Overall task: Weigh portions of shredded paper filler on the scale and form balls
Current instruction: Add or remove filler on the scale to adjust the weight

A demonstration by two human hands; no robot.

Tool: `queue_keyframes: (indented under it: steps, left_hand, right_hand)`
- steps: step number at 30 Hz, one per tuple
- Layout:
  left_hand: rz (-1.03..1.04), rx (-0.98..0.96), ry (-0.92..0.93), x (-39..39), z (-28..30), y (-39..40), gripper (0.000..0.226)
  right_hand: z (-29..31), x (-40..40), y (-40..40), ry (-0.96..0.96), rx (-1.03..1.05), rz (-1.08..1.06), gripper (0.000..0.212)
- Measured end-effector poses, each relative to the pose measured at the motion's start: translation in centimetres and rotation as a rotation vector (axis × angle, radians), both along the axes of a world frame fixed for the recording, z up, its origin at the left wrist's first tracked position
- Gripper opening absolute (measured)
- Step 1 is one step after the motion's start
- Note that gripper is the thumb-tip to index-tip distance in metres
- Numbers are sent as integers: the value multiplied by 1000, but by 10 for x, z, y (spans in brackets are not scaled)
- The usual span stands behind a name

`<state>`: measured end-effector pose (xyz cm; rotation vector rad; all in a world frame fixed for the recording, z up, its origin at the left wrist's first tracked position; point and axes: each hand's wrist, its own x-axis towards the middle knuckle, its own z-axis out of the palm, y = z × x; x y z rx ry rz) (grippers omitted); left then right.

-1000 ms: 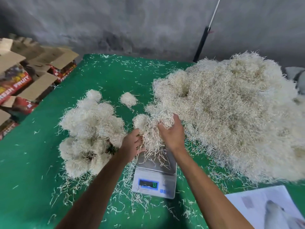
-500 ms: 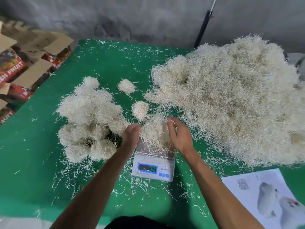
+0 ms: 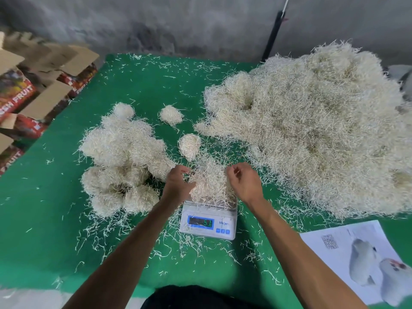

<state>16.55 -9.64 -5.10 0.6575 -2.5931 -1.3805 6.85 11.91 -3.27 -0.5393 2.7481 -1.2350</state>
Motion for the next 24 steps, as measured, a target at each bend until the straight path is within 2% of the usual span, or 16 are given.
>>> queue_keyframes:
  steps: [2,6,9,12,16,20,24]
  left_hand:
    - [9,144,24,-2,4,-4,41]
    - [-67,197,102,-3,10,-6,41]
    - [-62,245,133,-3,13,-3,54]
    - [-44,242,153,-2,14,1,50]
    - [-42,251,181,0,14,5,19]
    - [-17,261,186,1,12,3,38]
    - [-23,259,225,1,13,1,31]
  right_hand:
    - [0,1,-1,50,4,-41,32]
    - [2,5,-3,62,-48,-73,27]
    - [4,6,-5,34,5,-93,75]
    - [8,5,-8,-11,-4,-77,95]
    - [9,5,-12,-46,-1,-82,100]
    - [7,5,-12,-63,-10,-74,98]
    - [7,4,-14,-76,-22,-80,98]
